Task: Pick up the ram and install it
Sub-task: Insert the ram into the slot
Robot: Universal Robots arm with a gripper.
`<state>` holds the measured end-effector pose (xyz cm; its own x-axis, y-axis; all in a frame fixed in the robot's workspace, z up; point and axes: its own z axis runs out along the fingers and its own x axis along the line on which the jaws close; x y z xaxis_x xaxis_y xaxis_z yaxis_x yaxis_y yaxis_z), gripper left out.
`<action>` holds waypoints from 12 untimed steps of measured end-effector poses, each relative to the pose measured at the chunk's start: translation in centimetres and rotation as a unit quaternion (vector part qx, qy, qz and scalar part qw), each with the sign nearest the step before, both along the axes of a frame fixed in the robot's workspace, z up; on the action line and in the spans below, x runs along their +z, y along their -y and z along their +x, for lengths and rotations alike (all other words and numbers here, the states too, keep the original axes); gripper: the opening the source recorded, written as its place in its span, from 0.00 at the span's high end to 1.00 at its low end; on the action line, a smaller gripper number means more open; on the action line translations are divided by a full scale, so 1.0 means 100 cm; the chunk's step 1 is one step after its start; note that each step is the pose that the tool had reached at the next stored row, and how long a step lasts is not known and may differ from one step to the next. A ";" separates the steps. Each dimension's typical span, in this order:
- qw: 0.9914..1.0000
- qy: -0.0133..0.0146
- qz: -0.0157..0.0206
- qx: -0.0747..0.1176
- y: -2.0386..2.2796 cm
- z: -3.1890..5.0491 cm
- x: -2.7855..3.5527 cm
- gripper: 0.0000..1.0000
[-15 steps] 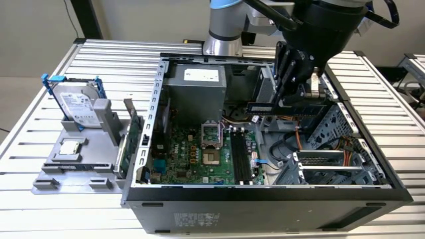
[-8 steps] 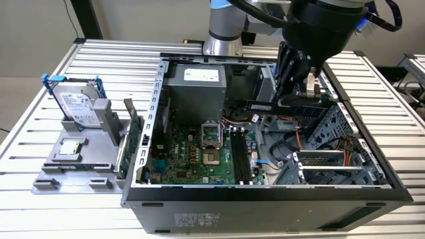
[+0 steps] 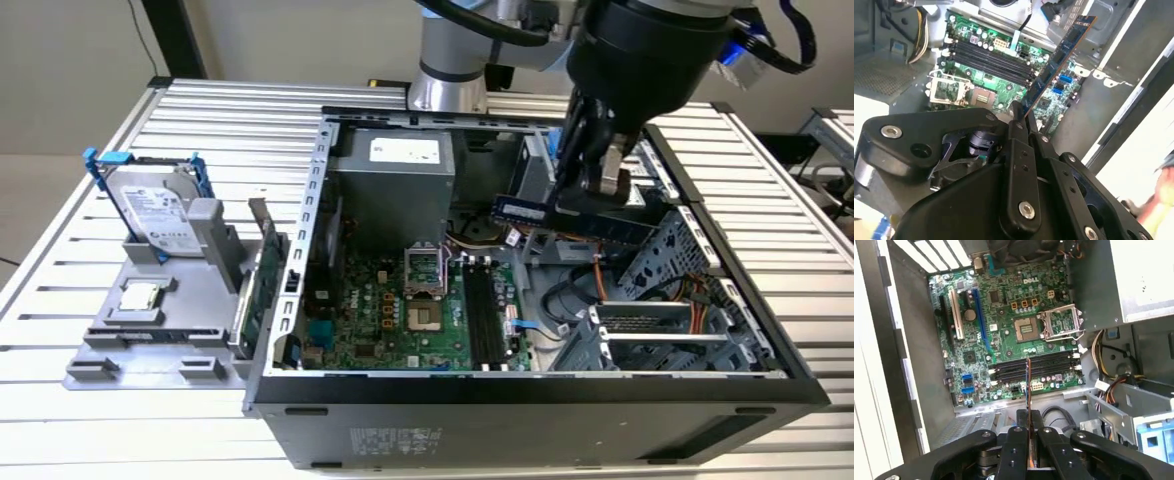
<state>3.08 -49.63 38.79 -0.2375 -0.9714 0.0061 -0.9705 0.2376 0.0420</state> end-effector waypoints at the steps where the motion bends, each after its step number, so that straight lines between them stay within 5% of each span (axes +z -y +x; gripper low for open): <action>1: 1.000 0.000 0.000 -0.010 0.0000 0.0000 -0.0001 1.00; 7: 0.998 0.000 0.000 -0.064 0.0000 0.0000 -0.0005 1.00; 12: 0.994 0.000 0.000 -0.109 0.0000 0.0000 -0.0008 1.00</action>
<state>3.09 -49.63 38.71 -0.4430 -0.8965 0.0060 -0.8956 0.4428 0.0419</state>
